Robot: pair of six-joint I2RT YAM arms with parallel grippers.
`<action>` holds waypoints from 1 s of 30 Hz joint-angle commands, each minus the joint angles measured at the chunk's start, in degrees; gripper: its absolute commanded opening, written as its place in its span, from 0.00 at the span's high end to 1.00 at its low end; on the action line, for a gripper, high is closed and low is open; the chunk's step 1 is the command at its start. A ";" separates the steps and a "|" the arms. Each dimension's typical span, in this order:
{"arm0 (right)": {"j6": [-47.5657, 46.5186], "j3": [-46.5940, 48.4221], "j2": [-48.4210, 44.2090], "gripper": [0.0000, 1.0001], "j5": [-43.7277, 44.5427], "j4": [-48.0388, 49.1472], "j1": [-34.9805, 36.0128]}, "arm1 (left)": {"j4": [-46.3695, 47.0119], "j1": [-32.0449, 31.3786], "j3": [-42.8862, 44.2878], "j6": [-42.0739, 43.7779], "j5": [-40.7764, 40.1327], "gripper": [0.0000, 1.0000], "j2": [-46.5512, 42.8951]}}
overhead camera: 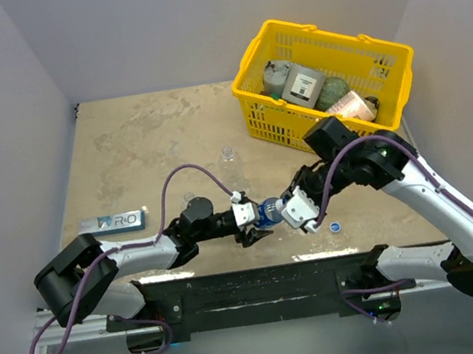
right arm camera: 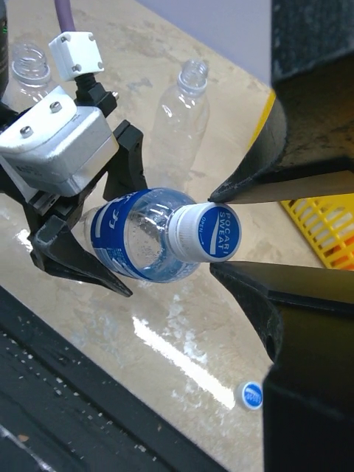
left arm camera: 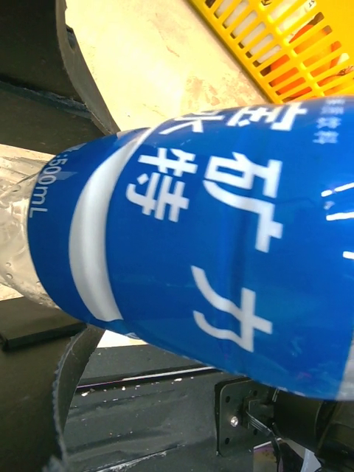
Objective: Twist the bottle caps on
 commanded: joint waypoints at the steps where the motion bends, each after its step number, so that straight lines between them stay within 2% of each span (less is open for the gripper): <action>1: 11.21 2.55 3.09 0.89 -5.54 -6.12 0.50 | 3.06 0.22 2.12 -0.67 -4.15 1.00 -1.04; 2: 14.80 2.46 4.32 1.00 -5.54 -5.16 0.50 | 3.32 0.04 2.12 -0.67 -6.24 1.00 -1.04; 3: 22.92 2.37 4.85 1.00 -5.89 -4.37 0.50 | 3.67 -0.22 2.12 -1.10 -7.57 1.00 -1.13; 5: 30.26 0.98 5.38 1.00 -5.72 -1.65 0.59 | 4.90 -1.19 2.47 -1.98 -12.20 1.00 -0.95; 6: 39.79 0.10 5.12 1.00 -4.85 0.28 0.59 | 5.42 -1.71 2.91 -2.33 -14.41 1.00 -0.95; 8: 49.67 -3.58 4.16 1.00 0.67 7.56 0.50 | 6.66 -2.86 3.70 -4.35 -21.68 1.00 -0.43; 9: 61.91 -4.82 2.85 1.00 4.18 11.16 0.50 | 6.83 -3.12 4.75 -5.14 -23.99 1.00 -0.34; 10: 66.03 -5.44 2.75 1.00 7.35 14.68 0.33 | 7.53 -3.65 5.11 -6.11 -26.19 1.00 -0.08; 11: 69.21 -5.80 2.75 1.00 11.03 15.23 -0.29 | 7.71 -3.83 6.16 -8.21 -30.65 1.00 0.36; 12: 74.72 -5.97 3.36 1.00 12.55 15.67 -0.55 | 7.37 -3.92 6.86 -8.23 -31.82 1.00 0.72; 15: 81.34 -3.43 5.81 1.00 15.82 17.08 -1.60 | 4.21 -4.79 9.41 -11.39 -35.78 1.00 2.03; 19: 84.43 -0.71 8.98 1.00 14.94 13.93 -9.49 | -0.10 -5.24 10.47 -12.36 -38.16 1.00 3.18; 24: 85.06 3.86 11.10 1.00 8.27 12.25 -12.16 | -5.45 -5.06 10.65 -16.22 -37.46 1.00 3.09; 25: 84.45 6.39 11.01 0.91 7.30 11.90 -12.16 | -6.16 -4.97 10.47 -16.75 -35.81 1.00 3.18; 27: 82.52 9.91 11.10 0.59 6.06 11.11 -12.16 | -7.40 -4.45 10.03 -17.37 -33.26 1.00 3.09; 28: 82.07 14.54 11.36 0.40 6.41 10.59 -12.16 | -7.75 -4.36 9.77 -17.28 -31.50 1.00 3.09; 30: 78.76 19.57 12.50 0.30 5.98 8.66 -12.24 | -5.93 -3.75 8.37 -16.84 -28.43 1.00 3.09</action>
